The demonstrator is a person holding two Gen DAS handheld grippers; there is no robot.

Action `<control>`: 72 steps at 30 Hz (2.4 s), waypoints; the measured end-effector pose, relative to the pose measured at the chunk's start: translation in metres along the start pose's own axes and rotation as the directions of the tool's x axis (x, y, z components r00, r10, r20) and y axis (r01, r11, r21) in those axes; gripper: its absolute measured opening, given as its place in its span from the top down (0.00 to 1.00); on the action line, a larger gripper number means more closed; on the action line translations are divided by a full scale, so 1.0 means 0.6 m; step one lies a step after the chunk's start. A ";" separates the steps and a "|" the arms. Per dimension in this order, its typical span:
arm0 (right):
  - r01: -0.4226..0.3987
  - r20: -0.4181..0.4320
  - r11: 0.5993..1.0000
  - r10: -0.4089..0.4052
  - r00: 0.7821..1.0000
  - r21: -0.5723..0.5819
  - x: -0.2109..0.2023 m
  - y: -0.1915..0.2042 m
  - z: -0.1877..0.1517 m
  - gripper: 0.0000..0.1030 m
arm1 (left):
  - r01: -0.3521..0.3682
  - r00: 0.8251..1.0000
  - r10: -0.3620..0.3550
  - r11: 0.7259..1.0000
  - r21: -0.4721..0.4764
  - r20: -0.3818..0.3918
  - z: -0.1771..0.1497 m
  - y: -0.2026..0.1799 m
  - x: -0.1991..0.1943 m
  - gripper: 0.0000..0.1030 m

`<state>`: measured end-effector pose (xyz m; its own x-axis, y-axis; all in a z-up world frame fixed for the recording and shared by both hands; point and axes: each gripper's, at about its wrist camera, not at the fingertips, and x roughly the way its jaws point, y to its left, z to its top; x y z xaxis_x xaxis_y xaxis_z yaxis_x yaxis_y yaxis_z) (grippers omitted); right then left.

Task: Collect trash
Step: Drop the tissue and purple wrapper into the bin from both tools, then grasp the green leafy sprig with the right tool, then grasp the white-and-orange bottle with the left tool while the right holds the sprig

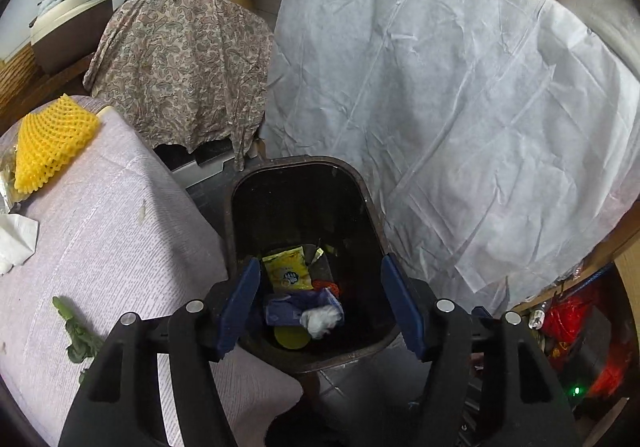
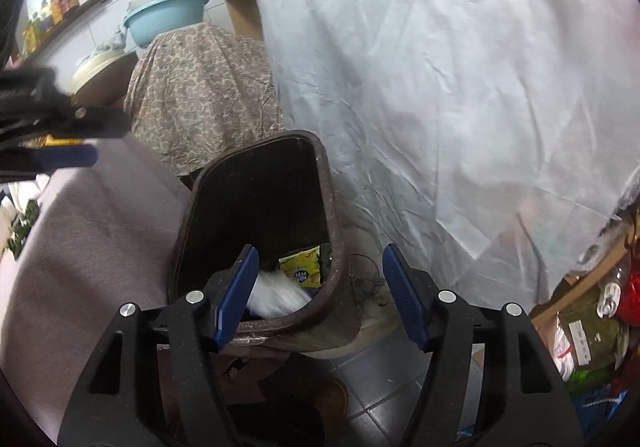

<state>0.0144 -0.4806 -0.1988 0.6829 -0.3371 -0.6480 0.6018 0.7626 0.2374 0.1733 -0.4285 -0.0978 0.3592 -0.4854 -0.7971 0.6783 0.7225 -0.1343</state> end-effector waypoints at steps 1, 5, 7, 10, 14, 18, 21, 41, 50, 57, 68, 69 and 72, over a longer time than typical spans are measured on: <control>-0.016 0.002 1.000 0.016 1.000 0.006 -0.005 0.001 0.001 0.37 | 0.005 1.000 -0.004 1.000 -0.003 0.013 -0.003 0.004 -0.013 0.34; -0.052 0.002 0.998 0.052 0.999 -0.027 -0.017 0.030 0.006 0.37 | 0.006 0.997 -0.006 1.000 -0.008 0.072 -0.020 0.017 -0.058 0.22; -0.083 0.002 0.995 0.083 0.997 -0.046 -0.024 0.053 0.008 0.37 | 0.014 0.997 -0.012 1.000 -0.027 0.082 -0.029 0.032 -0.080 0.20; -0.131 -0.007 0.989 0.131 0.991 -0.071 -0.038 0.085 0.006 0.37 | 0.022 0.994 -0.016 0.998 -0.060 0.105 -0.047 0.063 -0.119 0.17; -0.195 -0.024 0.976 0.193 0.981 -0.102 -0.059 0.134 0.002 0.37 | -0.010 0.991 0.016 0.999 -0.045 0.132 -0.075 0.089 -0.166 0.14; -0.236 -0.032 0.958 0.234 0.972 -0.162 -0.082 0.186 0.003 0.37 | -0.040 0.986 0.050 0.997 -0.062 0.162 -0.106 0.123 -0.208 0.10; -0.273 -0.044 0.935 0.270 0.962 -0.225 -0.100 0.230 0.003 0.37 | -0.079 0.977 0.092 0.994 -0.071 0.190 -0.131 0.156 -0.244 0.09; -0.361 -0.246 0.827 0.277 0.929 -0.432 -0.053 0.427 0.005 0.36 | -0.406 0.872 0.462 0.868 -0.285 0.163 -0.283 0.390 -0.359 0.05; -0.311 -0.214 0.827 0.236 0.948 -0.468 -0.045 0.448 0.008 0.81 | -0.456 0.860 0.491 0.862 -0.222 0.138 -0.245 0.424 -0.348 0.05; -0.332 -0.205 0.817 0.265 0.942 -0.472 -0.064 0.442 -0.001 0.86 | -0.435 0.891 0.446 0.892 -0.121 0.087 -0.180 0.443 -0.312 0.05; -0.336 -0.189 0.808 0.279 0.942 -0.484 -0.083 0.440 -0.012 0.86 | -0.401 0.913 0.395 0.914 -0.051 -0.100 -0.107 0.471 -0.237 0.10; -0.339 -0.190 0.807 0.281 0.941 -0.483 -0.083 0.440 -0.012 0.86 | -0.402 0.911 0.394 0.914 -0.047 -0.118 -0.105 0.473 -0.231 0.15; -0.346 -0.188 0.803 0.291 0.938 -0.484 -0.087 0.441 -0.013 0.86 | -0.400 0.908 0.389 0.915 -0.048 -0.153 -0.107 0.477 -0.220 0.29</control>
<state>0.1348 -0.2572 -0.1079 0.7378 0.0096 -0.6750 0.0464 0.9968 0.0649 0.2788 -0.1259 -0.0686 0.4925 -0.0844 -0.8662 0.4460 0.8791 0.1680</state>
